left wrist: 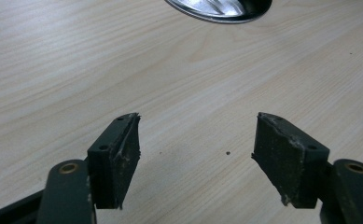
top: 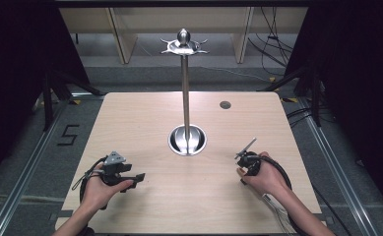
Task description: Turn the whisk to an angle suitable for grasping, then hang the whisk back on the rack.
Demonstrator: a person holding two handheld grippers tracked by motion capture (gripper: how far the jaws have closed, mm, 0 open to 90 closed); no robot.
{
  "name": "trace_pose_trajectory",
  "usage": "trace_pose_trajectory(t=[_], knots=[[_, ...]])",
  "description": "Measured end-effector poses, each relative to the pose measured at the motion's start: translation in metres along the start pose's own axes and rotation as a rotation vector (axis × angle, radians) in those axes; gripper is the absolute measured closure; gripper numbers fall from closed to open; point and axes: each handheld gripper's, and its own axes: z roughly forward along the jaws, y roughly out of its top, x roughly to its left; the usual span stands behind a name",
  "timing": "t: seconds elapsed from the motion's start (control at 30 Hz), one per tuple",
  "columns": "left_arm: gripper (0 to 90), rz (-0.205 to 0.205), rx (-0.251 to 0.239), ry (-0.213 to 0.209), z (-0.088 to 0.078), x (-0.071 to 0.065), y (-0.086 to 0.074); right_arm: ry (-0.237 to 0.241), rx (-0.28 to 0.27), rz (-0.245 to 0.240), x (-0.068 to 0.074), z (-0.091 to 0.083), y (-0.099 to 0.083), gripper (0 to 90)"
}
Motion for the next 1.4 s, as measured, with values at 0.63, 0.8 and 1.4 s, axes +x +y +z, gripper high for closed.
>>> trace_pose_trajectory(t=[0.63, 0.8, 1.4], knots=[[30.5, -0.010, -0.010, -0.014, 0.001, -0.001, 0.002, -0.089, -0.078, 0.197, -0.074, -0.014, -0.010, 89.2], [30.5, -0.007, -0.024, -0.011, 0.002, -0.002, 0.005, -0.092, -0.153, 0.287, -0.070, -0.030, -0.019, 79.8], [30.4, 0.001, -0.019, -0.027, 0.002, -0.007, 0.003, -0.098, -0.118, 0.413, -0.060, -0.056, -0.074, 54.5]])
